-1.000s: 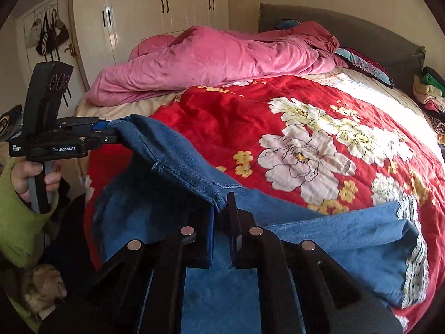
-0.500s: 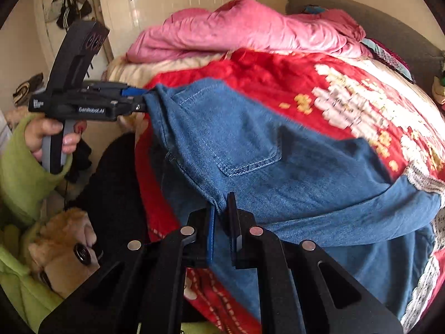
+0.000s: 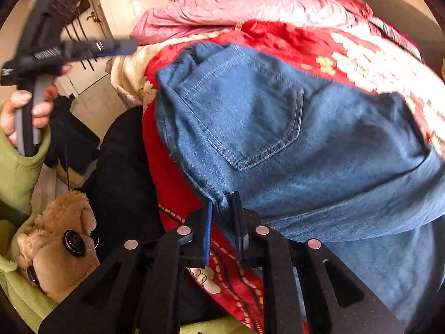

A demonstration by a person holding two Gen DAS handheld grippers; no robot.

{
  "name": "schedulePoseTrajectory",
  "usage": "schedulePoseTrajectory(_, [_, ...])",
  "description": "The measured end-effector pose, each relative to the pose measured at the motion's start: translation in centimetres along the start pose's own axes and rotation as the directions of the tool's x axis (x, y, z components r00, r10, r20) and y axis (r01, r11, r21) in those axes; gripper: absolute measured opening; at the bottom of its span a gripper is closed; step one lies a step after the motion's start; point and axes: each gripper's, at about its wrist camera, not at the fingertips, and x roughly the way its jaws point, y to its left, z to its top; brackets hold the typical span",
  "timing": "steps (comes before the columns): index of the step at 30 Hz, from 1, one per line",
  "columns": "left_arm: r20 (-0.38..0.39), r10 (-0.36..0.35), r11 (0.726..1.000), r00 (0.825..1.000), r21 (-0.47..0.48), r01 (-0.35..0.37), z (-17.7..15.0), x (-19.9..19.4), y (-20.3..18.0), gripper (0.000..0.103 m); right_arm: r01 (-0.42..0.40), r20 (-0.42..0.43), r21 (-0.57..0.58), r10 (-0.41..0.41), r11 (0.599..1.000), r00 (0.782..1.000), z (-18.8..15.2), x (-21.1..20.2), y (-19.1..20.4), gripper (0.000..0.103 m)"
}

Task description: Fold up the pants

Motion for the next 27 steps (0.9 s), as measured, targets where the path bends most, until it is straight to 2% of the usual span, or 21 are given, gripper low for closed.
schedulePoseTrajectory(5, [-0.056,-0.05,0.997,0.997,0.063,0.053,-0.1,3.5,-3.3,0.049,-0.037,0.003,0.013,0.037,0.999,0.999,-0.5,-0.1,0.4,0.024])
schedulePoseTrajectory(8, [-0.129,-0.04,0.995,0.991,0.09,0.051,-1.2,6.1,-4.4,0.049,-0.058,0.019,0.031,0.057,0.998,0.998,-0.8,-1.4,0.4,0.027])
schedulePoseTrajectory(10, [-0.171,0.003,0.994,0.985,0.109,0.016,-2.3,7.6,-4.4,0.049,-0.08,0.075,0.067,0.075,0.995,0.994,-0.5,-3.0,-0.2,0.029])
schedulePoseTrajectory(12, [-0.188,0.007,0.994,0.982,0.11,0.014,-3.0,8.4,-4.3,0.049,-0.05,0.141,0.075,0.038,0.996,0.989,0.3,-4.6,-0.6,0.038])
schedulePoseTrajectory(14, [-0.187,0.008,0.994,0.982,0.113,0.014,-3.3,8.5,-4.2,0.049,0.008,0.161,0.078,-0.02,0.997,0.987,0.9,-4.9,-1.1,0.044])
schedulePoseTrajectory(17, [-0.185,0.007,0.994,0.983,0.112,0.015,-3.4,8.5,-4.1,0.049,0.043,0.134,0.096,-0.056,0.994,0.989,1.4,-3.6,-1.9,0.045])
schedulePoseTrajectory(21, [-0.177,0.002,0.994,0.984,0.112,0.018,-3.6,8.5,-4.1,0.049,0.07,0.021,0.15,-0.074,0.986,0.997,1.5,-0.1,-2.9,0.047])
schedulePoseTrajectory(24, [-0.155,-0.013,0.996,0.988,0.089,0.027,-3.5,8.3,-3.9,0.049,0.065,0.027,0.166,-0.07,0.984,0.997,1.1,0.1,-3.1,0.052])
schedulePoseTrajectory(27, [-0.133,-0.031,0.997,0.991,0.069,0.04,-3.4,7.9,-3.7,0.049,0.041,0.032,0.178,-0.048,0.983,0.998,1.1,-0.5,-3.2,0.052])
